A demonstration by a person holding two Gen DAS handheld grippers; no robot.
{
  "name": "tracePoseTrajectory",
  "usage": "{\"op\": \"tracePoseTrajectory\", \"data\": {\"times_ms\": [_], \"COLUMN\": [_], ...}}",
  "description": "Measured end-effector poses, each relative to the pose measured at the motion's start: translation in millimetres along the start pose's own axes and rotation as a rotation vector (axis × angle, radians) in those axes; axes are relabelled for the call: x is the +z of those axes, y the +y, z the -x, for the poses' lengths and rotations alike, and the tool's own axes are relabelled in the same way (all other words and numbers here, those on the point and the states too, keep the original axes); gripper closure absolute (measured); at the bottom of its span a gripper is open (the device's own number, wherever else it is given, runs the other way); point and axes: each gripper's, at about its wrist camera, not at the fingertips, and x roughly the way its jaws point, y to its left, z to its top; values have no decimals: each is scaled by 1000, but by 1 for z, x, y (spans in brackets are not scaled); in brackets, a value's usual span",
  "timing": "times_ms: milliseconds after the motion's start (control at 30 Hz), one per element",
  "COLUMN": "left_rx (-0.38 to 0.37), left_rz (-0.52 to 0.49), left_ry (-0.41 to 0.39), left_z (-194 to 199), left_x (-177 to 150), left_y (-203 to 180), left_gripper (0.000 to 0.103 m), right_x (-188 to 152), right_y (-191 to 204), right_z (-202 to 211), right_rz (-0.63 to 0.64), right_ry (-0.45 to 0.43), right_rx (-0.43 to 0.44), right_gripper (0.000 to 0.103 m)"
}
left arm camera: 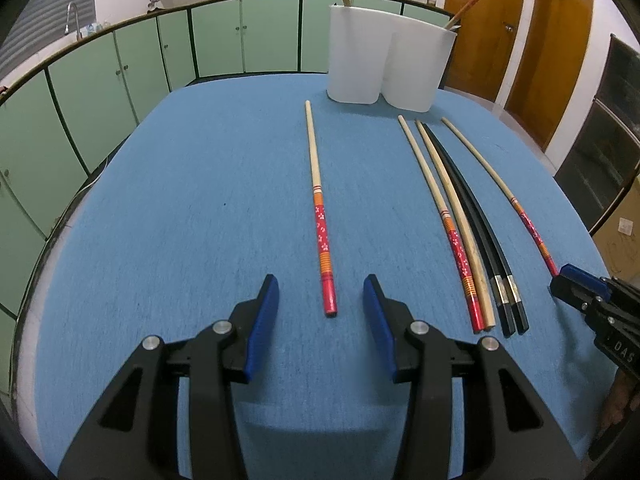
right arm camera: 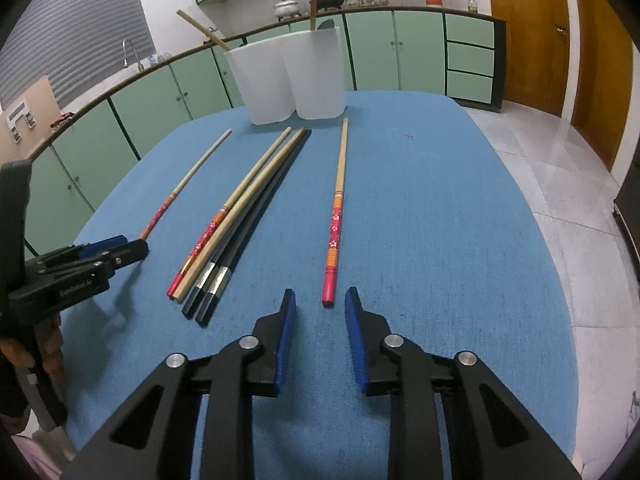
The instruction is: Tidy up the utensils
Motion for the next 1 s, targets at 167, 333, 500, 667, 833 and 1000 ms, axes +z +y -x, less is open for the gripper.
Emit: {"op": "tracePoseTrajectory", "data": {"times_ms": [167,333,500,667,833,1000], "left_rx": [0,-9,-19,-16,-8,-1], "left_rz": [1,6,11,-4,-9,-21], "left_ry": [1,1,3,6,7,8], "left_z": [0,0,0,0,1,1], "left_x": [0,-1,-1,-1,-1,-1], "left_y": [0,1,3,-1,-3,-5], "left_gripper": [60,71,86,88,88,97], "right_x": [1,4,6,6,5,5], "right_y": [1,4,4,2,2,2], "right_z": [-1,-4,-6,-6,-6,-6], "right_rz": [0,11,11,-1,-3,-6], "right_ry": [3,16,24,25,25,25], "right_rx": [-6,-23,-36,-34,-33,-35], "right_gripper": [81,86,94,96,96,96]}}
